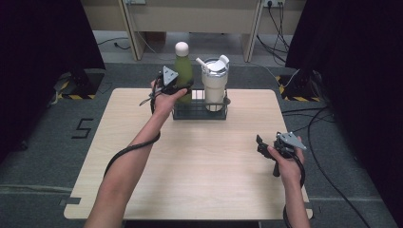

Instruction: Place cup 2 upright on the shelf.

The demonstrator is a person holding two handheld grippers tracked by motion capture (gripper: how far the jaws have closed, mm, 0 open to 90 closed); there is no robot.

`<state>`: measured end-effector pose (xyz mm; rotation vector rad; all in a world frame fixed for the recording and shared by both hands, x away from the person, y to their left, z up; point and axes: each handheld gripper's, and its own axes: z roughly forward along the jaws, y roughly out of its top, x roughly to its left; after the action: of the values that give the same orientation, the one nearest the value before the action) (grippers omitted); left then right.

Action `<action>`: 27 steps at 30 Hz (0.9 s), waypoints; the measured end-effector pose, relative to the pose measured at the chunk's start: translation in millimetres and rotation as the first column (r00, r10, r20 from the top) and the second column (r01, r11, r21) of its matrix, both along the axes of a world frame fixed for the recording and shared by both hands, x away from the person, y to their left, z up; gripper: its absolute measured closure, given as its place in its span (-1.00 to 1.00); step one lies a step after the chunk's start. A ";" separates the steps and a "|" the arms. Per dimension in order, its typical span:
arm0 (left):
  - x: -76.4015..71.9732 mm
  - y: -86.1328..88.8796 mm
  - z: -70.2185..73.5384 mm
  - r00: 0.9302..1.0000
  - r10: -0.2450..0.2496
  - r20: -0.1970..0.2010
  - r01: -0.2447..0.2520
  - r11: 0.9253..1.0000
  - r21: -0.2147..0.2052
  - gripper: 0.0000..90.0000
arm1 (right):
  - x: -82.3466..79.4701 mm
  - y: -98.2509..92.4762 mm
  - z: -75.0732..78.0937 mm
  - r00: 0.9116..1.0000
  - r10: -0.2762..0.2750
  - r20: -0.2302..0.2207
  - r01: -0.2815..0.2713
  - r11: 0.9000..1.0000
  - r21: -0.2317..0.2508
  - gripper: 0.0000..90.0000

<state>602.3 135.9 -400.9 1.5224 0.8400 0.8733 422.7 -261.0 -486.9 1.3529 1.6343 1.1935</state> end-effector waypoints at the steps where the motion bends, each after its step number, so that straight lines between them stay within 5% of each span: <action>1: 0.2 -0.1 -1.0 1.000 0.000 -0.002 0.000 1.000 0.000 -0.55 | 0.0 0.1 0.0 1.000 0.001 -0.001 -0.001 1.000 0.000 -0.67; 27: 5.9 0.3 -22.0 0.998 0.015 -0.068 -0.014 1.000 0.004 -0.55 | 0.0 1.6 0.5 1.000 0.005 0.000 -0.005 1.000 0.005 -0.67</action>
<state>608.2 136.2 -422.9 1.5585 0.9004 0.8380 422.7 -259.3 -486.4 1.3526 1.6370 1.2014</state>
